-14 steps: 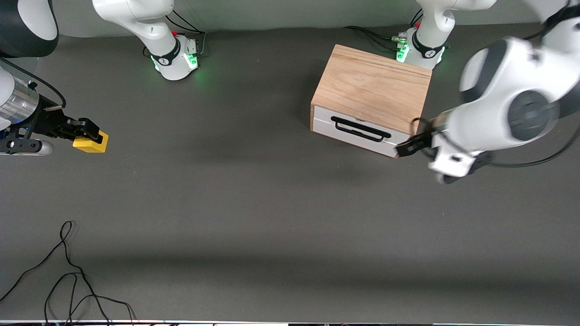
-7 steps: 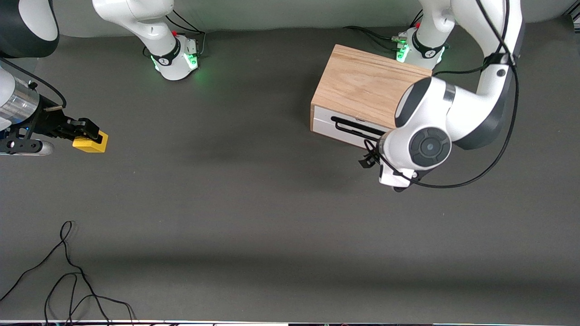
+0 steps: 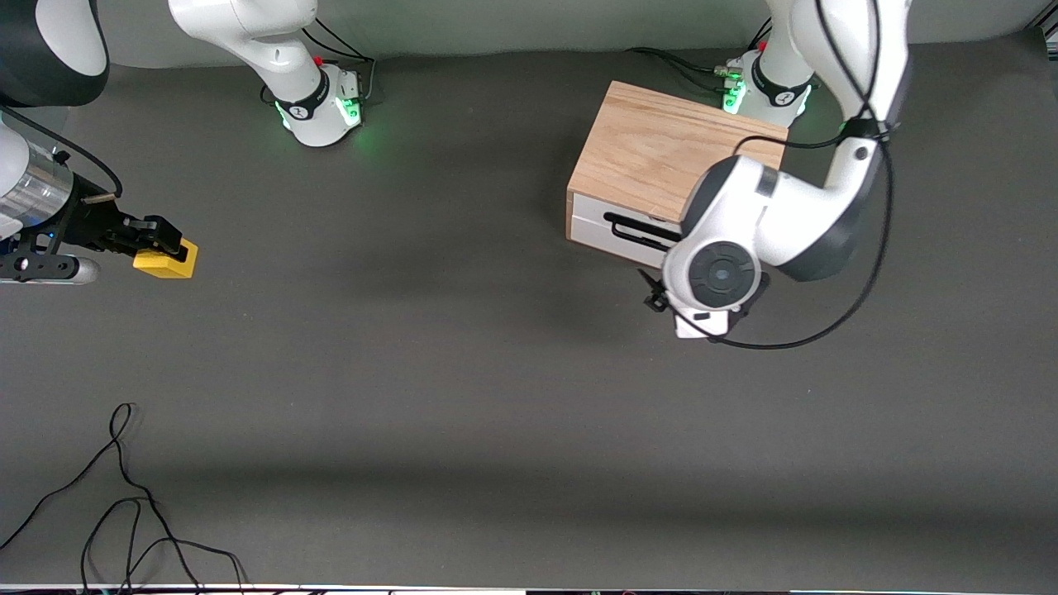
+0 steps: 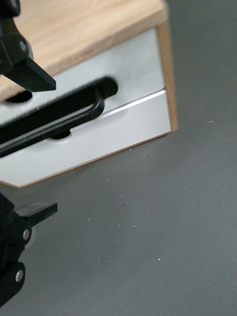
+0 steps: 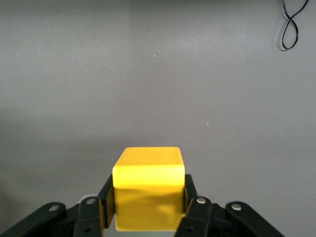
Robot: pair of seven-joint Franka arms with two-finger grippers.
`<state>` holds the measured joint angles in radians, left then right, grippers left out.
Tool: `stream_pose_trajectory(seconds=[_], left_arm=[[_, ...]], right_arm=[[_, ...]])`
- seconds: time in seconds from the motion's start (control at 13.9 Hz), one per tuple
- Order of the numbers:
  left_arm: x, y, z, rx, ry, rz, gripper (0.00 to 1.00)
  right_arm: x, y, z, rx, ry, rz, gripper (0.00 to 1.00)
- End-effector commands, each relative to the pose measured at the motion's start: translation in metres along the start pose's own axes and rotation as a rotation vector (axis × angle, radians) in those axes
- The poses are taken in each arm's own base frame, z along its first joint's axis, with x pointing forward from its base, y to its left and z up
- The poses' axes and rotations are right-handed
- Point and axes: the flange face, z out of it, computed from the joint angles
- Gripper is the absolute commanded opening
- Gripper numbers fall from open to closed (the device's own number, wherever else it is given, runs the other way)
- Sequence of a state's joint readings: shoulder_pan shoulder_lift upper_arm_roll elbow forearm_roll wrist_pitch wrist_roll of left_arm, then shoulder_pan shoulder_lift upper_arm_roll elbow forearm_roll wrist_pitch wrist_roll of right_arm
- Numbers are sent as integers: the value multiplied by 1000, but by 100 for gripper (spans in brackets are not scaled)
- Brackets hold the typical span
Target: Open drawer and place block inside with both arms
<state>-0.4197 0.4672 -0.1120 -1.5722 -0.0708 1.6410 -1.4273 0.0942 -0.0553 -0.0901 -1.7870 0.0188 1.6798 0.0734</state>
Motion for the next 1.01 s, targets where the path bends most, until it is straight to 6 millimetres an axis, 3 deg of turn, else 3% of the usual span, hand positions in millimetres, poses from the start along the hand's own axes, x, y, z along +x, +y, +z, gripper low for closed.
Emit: stream_pose_trajectory(seconds=[0.0, 0.65, 0.94], left_arm=[[-18, 11, 32, 7, 27, -55, 99], [-31, 5, 66, 70, 32, -70, 99], [-28, 9, 69, 50, 35, -71, 98]], right_arm=[[-6, 0, -5, -14, 4, 18, 31], [-8, 0, -4, -15, -7, 18, 31], [-8, 2, -4, -14, -7, 21, 31]])
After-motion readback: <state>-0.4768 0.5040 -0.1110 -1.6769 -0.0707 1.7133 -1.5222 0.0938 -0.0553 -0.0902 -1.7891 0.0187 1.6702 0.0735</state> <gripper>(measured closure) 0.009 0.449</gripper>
